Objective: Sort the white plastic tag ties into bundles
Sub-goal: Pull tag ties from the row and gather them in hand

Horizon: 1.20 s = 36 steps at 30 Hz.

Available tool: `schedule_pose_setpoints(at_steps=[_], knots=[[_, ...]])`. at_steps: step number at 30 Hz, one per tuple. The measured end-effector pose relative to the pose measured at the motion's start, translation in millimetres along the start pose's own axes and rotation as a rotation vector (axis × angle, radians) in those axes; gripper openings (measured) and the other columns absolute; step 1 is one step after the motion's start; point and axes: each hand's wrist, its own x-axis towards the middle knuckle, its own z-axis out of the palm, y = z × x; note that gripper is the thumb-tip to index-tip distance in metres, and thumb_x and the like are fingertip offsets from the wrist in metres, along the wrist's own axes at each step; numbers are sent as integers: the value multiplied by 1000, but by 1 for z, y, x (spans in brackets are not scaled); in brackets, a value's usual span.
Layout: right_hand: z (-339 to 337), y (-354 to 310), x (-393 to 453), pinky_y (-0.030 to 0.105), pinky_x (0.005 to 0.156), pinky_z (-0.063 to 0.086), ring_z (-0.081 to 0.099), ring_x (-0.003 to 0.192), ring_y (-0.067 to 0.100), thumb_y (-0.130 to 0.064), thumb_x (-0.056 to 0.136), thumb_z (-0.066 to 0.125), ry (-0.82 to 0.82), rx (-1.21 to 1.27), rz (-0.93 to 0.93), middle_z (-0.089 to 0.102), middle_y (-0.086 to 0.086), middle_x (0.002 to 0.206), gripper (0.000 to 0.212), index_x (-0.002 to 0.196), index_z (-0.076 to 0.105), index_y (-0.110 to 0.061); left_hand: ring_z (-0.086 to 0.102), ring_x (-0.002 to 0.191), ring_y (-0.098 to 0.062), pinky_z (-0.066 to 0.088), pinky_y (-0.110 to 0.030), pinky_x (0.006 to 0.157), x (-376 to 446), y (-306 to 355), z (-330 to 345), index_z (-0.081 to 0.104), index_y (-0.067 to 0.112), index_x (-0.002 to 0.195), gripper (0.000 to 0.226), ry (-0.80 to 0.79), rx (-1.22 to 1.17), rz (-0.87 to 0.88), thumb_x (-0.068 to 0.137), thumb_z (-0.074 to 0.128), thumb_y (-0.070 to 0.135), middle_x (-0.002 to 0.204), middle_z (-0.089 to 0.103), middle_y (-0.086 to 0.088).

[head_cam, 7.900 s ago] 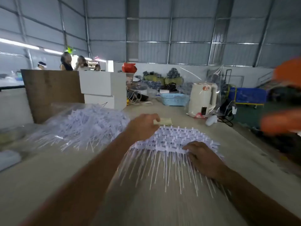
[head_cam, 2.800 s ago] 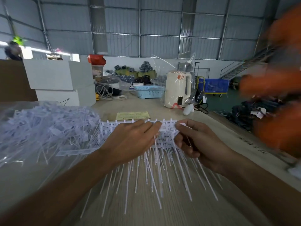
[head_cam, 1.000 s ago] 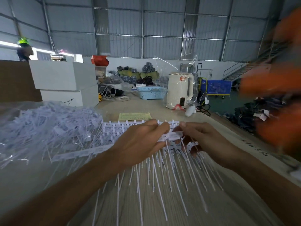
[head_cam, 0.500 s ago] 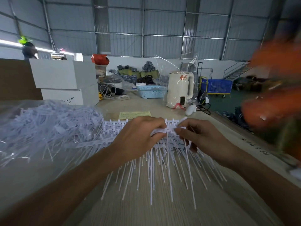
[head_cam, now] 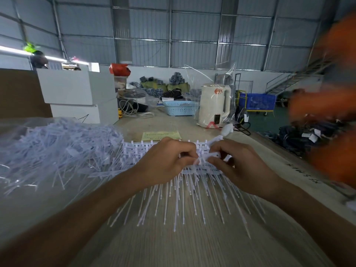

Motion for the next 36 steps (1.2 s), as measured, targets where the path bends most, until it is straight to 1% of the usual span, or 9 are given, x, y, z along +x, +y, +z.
schedule_pose_setpoints(at_steps=[4,7,11,12,15,22,26,32,36], knots=[[2,0,0,29,63,49,57,72,7,-28,98,55,-9,-19,-58,59,-8,89,15,94,60,-15,63,69,-3,43,-14,64,1,-2,0,76,13,81,8,-9,-150,-61,88,75,18,71,68,13],[5,4,-1,33,58,58,67,63,11,-17,95,65,45,255,174,63,-12,87,13,107,64,-15,65,78,-5,48,-14,67,0,-2,-1,75,20,91,8,70,-127,-33,84,79,18,82,71,12],[4,8,0,34,52,55,64,53,20,-18,90,70,49,515,414,64,6,88,18,107,68,-17,66,87,-3,55,-30,75,0,1,0,74,27,107,26,122,22,37,83,80,23,97,74,13],[2,8,1,29,51,52,62,51,19,-23,90,69,21,476,401,66,7,77,10,95,71,-15,66,88,-3,55,-34,77,-1,1,0,74,26,108,25,139,39,50,83,78,26,100,74,13],[0,10,0,19,52,45,59,46,14,-31,93,66,-49,345,368,65,4,57,33,71,67,-7,65,89,-8,55,-37,76,-3,2,-2,76,22,107,24,142,152,112,88,66,32,99,73,8],[3,6,0,36,52,38,36,45,13,-30,95,65,-7,-167,92,40,-2,50,43,59,47,-14,54,90,-12,52,-40,67,-7,0,3,73,18,102,19,22,376,201,100,57,27,92,65,4],[2,-2,-1,37,49,41,33,48,12,-28,96,65,-11,-244,10,37,-9,57,36,64,49,-22,53,90,-8,52,-36,68,-5,1,1,74,19,100,22,9,365,177,99,55,30,92,65,5],[-1,-10,-3,29,47,39,55,48,28,-24,91,72,-33,-430,-26,60,3,61,22,72,64,-15,57,93,-10,51,-35,76,-2,5,-2,75,20,101,21,-47,366,121,100,57,30,96,69,6],[-4,-8,1,30,49,48,62,55,22,-5,80,78,-117,-605,-3,67,2,71,14,86,73,-16,60,91,-14,54,-36,75,-6,-1,-3,74,17,90,18,-192,497,108,98,58,20,87,63,4]])
